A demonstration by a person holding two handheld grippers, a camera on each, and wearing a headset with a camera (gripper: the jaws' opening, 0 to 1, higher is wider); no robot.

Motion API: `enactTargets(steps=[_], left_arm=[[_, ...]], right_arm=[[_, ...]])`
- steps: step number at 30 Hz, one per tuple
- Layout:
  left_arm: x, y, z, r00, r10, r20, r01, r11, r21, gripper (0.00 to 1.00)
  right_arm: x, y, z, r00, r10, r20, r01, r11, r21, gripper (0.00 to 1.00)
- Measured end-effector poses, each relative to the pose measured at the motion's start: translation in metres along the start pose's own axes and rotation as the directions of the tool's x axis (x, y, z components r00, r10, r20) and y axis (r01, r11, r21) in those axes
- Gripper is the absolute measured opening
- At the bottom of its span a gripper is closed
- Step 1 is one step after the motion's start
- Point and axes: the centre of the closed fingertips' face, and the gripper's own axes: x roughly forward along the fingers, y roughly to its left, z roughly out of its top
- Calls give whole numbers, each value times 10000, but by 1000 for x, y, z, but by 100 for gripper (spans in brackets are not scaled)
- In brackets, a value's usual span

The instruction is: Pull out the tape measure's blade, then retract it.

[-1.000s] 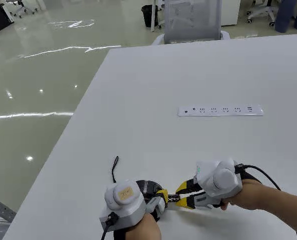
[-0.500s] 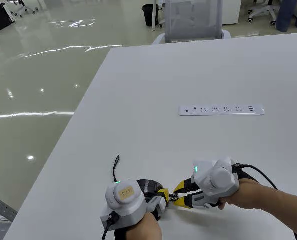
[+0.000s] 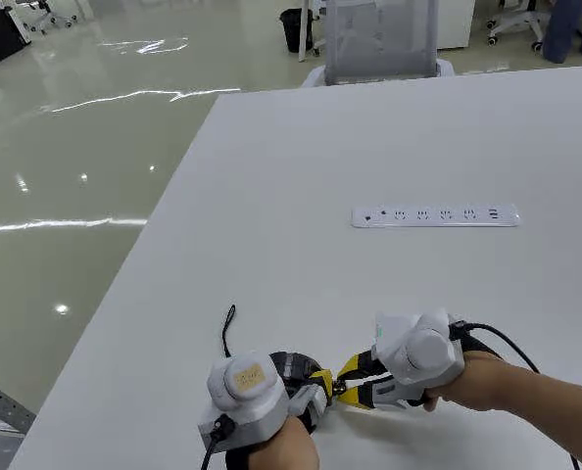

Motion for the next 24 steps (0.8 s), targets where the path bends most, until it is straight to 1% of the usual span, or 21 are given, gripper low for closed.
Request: enactTargets(steps=[11,17,24], left_arm=[[0,0,0,10000,0,-5,0,10000,-22,53],[-1,0,0,10000,29,13,-29,10000,-92,54],[1,-1,-1,10000,47,-19,-46,9999,121,55]], right_arm=[[4,0,2,10000,-13,-33,13,10000,-74,13],[5,0,3,9999,-87,-49,88,10000,14,13],[6,1,1,9998,-158,-122,160,9997,174,14]])
